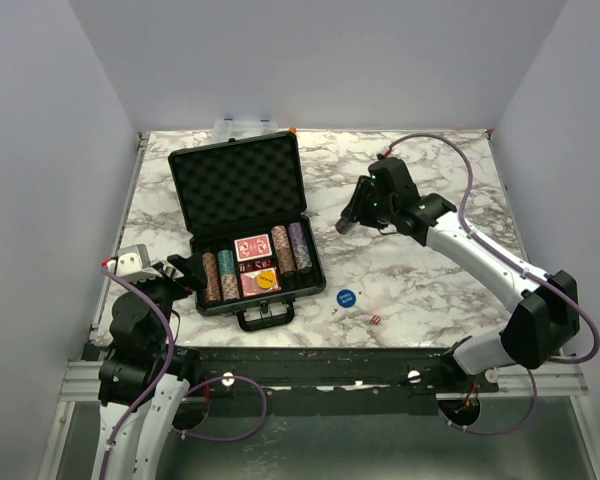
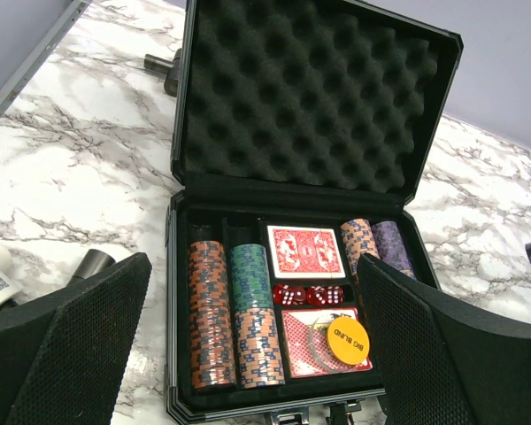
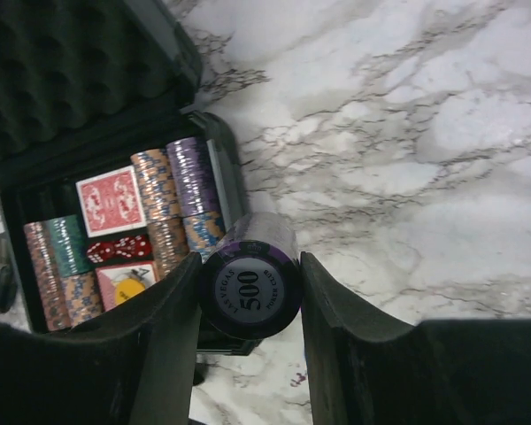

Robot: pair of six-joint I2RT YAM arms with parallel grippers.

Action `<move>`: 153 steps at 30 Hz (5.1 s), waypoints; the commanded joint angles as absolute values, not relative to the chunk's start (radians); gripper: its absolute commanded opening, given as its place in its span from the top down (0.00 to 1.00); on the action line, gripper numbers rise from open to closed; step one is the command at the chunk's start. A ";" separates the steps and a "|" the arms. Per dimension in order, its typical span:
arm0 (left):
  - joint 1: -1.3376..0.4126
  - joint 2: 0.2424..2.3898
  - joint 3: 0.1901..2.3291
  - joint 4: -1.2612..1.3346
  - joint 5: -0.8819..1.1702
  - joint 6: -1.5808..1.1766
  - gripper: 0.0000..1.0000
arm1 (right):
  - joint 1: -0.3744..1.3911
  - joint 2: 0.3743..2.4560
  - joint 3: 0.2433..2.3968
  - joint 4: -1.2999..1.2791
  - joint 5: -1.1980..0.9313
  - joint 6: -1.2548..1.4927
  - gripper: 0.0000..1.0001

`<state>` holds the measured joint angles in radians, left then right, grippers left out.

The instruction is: Pack up texas hold em set

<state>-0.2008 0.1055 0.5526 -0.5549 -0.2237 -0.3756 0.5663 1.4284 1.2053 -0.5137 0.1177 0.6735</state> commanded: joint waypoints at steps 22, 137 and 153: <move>-0.206 0.117 0.545 -0.538 -0.198 -0.360 0.01 | 0.840 1.773 1.461 -0.194 -0.029 0.798 0.99; -0.206 0.121 0.540 -0.533 -0.197 -0.354 0.01 | 0.947 1.991 1.406 -0.206 -0.099 0.872 0.55; -0.206 0.141 0.541 -0.532 -0.190 -0.354 0.01 | 0.972 1.904 1.436 -0.275 -0.015 0.785 0.18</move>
